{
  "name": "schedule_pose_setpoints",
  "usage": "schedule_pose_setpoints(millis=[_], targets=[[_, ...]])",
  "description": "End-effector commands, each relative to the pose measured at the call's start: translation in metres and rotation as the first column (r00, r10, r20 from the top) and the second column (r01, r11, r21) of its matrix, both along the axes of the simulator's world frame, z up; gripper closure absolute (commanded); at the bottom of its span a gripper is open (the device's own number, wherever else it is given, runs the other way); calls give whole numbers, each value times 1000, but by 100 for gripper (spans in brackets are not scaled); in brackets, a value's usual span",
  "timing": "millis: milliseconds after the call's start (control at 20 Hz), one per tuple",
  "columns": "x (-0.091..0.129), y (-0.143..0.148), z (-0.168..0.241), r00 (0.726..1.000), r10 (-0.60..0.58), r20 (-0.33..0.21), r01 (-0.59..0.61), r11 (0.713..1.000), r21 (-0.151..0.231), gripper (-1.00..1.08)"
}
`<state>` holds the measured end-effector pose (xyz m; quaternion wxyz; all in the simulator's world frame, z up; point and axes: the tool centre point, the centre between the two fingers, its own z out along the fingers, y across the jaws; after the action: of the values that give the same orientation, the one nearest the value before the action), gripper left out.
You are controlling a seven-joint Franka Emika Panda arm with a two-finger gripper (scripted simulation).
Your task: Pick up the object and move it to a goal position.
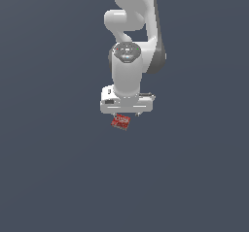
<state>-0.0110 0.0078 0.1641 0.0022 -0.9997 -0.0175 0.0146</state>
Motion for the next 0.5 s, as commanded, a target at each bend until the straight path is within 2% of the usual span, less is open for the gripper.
schedule_pose_setpoints(millis=[0,450], targets=[[0,0,0,1000,0,0,0,1000,0,-92],[2,7,8,1000,-20,-4,21,999,31,-92]])
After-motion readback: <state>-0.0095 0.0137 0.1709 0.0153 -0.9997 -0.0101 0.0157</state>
